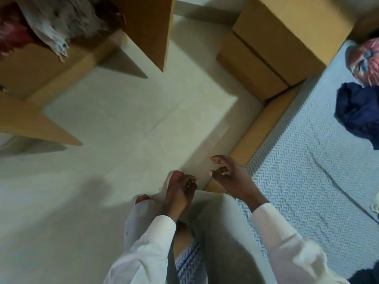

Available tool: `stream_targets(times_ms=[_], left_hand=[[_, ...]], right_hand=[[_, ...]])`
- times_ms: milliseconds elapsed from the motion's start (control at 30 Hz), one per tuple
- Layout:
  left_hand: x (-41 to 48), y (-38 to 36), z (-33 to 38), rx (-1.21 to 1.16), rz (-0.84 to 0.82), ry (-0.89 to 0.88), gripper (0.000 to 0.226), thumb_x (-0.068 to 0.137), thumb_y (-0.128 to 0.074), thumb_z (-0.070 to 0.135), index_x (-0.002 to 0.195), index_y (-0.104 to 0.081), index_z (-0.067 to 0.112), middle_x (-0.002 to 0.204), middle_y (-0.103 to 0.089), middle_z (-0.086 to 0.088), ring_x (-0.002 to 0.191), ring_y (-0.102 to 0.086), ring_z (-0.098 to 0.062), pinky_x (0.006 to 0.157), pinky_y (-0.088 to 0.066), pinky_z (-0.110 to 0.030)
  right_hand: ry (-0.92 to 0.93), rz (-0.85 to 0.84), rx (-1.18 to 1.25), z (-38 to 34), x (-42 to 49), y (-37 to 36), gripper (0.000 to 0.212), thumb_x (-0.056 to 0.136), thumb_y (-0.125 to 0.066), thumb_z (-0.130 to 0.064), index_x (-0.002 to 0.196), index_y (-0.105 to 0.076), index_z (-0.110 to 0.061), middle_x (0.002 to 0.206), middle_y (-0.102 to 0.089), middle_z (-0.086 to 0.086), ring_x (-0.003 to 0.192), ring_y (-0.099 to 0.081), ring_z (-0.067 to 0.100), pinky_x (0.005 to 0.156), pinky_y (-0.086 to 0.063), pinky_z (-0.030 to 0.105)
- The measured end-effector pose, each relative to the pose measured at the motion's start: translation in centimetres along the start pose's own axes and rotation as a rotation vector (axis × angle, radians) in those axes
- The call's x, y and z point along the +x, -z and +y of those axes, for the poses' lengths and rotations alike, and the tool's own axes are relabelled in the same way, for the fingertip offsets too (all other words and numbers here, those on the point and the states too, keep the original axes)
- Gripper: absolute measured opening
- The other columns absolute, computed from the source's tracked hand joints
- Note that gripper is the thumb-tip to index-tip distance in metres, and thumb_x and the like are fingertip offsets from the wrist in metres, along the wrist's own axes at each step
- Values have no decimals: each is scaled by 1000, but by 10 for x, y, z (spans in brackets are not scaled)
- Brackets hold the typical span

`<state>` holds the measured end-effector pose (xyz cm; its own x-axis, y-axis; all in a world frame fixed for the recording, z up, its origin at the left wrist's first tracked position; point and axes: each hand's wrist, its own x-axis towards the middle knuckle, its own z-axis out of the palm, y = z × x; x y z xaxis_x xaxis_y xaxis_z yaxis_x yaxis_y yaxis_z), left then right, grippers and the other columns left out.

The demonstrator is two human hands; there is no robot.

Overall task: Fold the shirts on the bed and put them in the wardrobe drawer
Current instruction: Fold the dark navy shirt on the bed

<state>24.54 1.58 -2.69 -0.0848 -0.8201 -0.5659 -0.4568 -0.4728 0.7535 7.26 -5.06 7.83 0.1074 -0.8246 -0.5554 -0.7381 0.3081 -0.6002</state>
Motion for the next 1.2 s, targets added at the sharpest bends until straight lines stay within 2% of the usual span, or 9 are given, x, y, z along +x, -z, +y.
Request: stream_targets(times_ms=[167,300,467,633,767,867,967,1100,1200], left_hand=[[51,-12,18,-164,60,-3,16,91,-55,26,102,-67,28,103,-71,9,94,-66,-13,87,-55,-35],[54,-35,34,-199,169,-179,15,86,-55,24,95,-66,30,91,-70,13,84,-67,-13,79,-57,-38],[7,-60,66,-34,233,-392,20,90,-61,19,109,-66,24,96,-69,5,84,-63,-7,81,-49,-23],[-34,-107,106,176,172,-537,24,89,-61,19,113,-64,21,96,-69,2,85,-65,-17,83,-50,-30],[-64,-210,143,349,-90,-706,21,90,-62,19,110,-65,19,97,-69,0,85,-65,-17,84,-51,-31],[-82,-293,147,520,-322,-820,23,89,-64,22,111,-65,18,95,-67,1,84,-63,-14,85,-51,-32],[-97,-355,133,690,-519,-873,34,89,-63,29,121,-62,18,112,-63,-2,102,-60,-15,92,-47,-31],[-121,-418,116,897,-714,-978,53,84,-57,35,135,-54,19,137,-51,-7,128,-48,-28,106,-37,-35],[-133,-437,105,1249,-749,-1038,55,88,-53,40,141,-45,26,144,-41,-5,131,-39,-29,101,-39,-38]], right_hand=[[132,154,29,47,23,-16,39,90,-68,-26,127,-58,-24,125,-60,-5,92,-65,0,80,-48,10],[204,375,136,70,-1,-6,31,90,-68,-22,121,-63,-22,119,-61,-8,88,-65,1,78,-48,10],[232,540,230,127,-84,13,26,89,-68,-12,110,-64,-27,110,-62,-10,80,-62,-3,74,-47,10],[155,603,278,208,-164,22,27,91,-69,-24,117,-65,-24,118,-63,-6,88,-62,-3,76,-47,9],[46,732,368,277,-233,23,27,91,-68,-27,118,-64,-25,117,-62,-10,85,-61,-7,75,-47,9],[-52,819,410,329,-280,18,29,91,-67,-29,120,-64,-24,118,-61,-9,87,-62,0,78,-51,17],[-171,870,451,370,-317,7,30,90,-67,-30,120,-64,-25,120,-60,-8,88,-63,6,83,-53,26],[-317,999,504,417,-359,-9,30,88,-70,-24,117,-65,-23,116,-58,-6,89,-63,7,85,-53,27],[-444,1083,519,447,-384,-12,29,86,-68,-15,115,-64,-21,115,-50,-4,94,-60,12,91,-51,29]])
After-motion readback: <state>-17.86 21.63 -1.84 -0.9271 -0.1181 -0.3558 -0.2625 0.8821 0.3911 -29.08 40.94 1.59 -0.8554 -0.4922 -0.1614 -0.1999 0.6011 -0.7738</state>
